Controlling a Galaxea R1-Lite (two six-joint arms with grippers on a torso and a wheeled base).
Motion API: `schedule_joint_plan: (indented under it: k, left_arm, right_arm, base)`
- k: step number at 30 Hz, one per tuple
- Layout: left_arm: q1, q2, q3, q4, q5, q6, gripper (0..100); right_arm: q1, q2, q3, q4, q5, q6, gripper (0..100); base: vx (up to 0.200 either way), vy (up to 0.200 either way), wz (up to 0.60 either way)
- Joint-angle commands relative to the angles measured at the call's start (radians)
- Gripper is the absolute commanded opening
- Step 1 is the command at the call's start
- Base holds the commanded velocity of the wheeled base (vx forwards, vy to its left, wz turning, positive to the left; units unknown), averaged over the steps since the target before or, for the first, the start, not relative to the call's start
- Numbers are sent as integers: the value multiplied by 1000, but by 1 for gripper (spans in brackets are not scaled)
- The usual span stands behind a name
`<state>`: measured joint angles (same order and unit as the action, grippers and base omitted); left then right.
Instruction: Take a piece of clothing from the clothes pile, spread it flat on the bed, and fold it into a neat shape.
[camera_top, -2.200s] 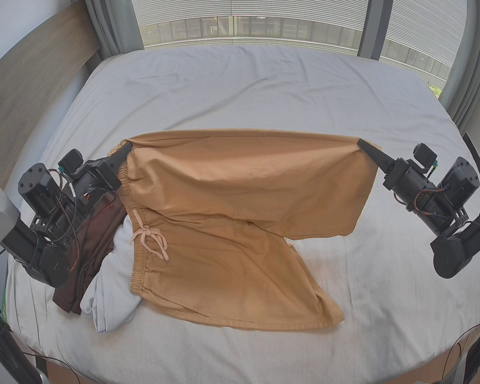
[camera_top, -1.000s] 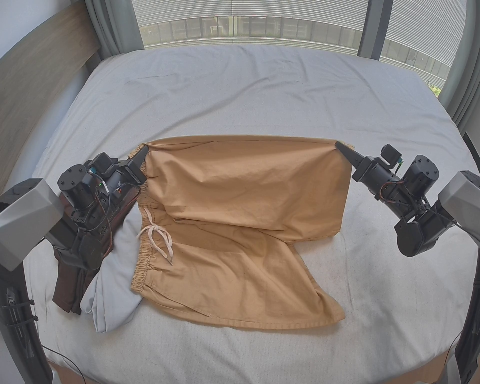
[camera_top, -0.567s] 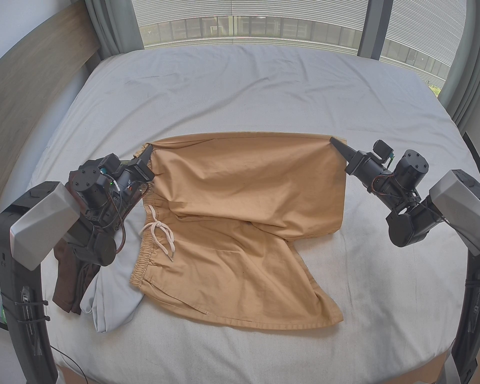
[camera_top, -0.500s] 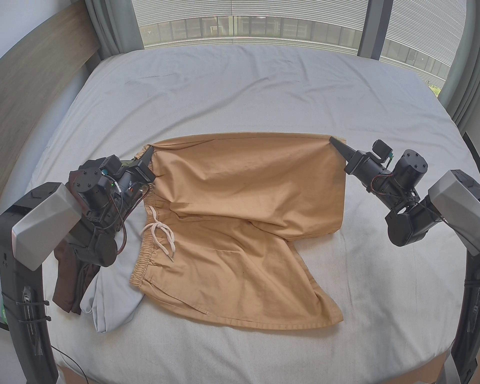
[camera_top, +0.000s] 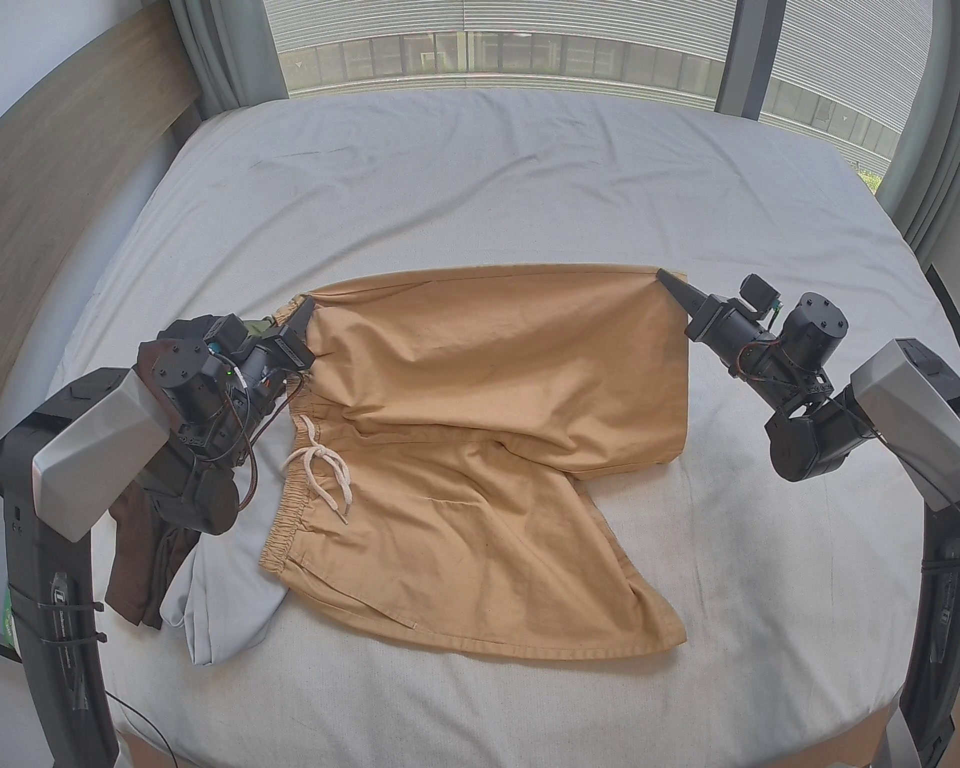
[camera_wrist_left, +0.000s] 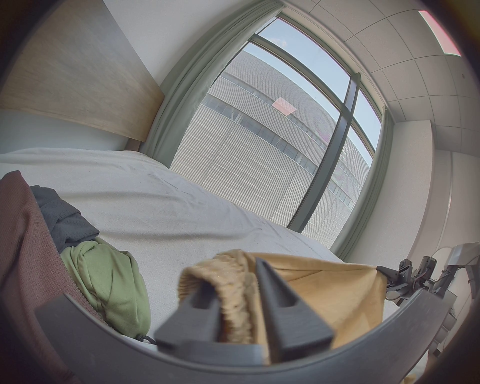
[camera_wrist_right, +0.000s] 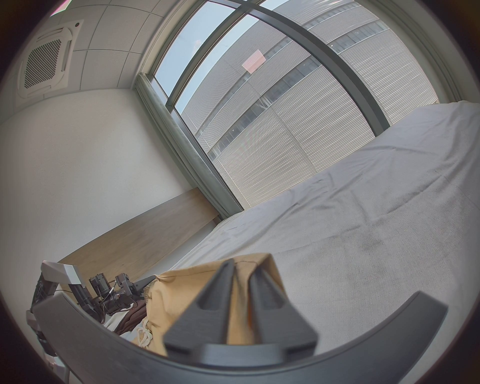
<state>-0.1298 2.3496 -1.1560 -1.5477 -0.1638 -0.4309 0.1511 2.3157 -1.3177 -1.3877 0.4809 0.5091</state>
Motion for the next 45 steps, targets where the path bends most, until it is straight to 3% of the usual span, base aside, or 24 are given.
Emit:
schedule_joint_plan:
  k: [1, 7, 15, 17, 31, 38, 45]
  left_arm:
    - [1, 0, -5, 0, -2, -3, 100]
    - [9, 13, -57, 0, 10, -2, 100]
    - [7, 17, -19, 1, 26, 0, 100]
    - [7, 14, 4, 4, 26, 0, 100]
    - [45, -82, 275, -2, 7, 0, 100]
    - [48, -266, 513, 0, -123, 6, 100]
    - [36, -377, 710, 0, -310, 14, 100]
  right_arm:
    - [1, 7, -15, -1, 1, 0, 100]
    - [7, 4, -18, -4, -2, -14, 100]
    - [33, -30, 117, -14, -13, -156, 100]
    - [51, -62, 204, -27, -27, -202, 100]
    - [130, -182, 574, -154, -73, -213, 100]
    - [148, -213, 686, -151, -71, -228, 100]
    - [153, -230, 841, -119, -71, -231, 100]
  base:
    - [0, 0, 0]
    - [0, 0, 0]
    - [0, 0, 0]
    - [0, 0, 0]
    - [0, 0, 0]
    - [0, 0, 0]
    - [0, 0, 0]
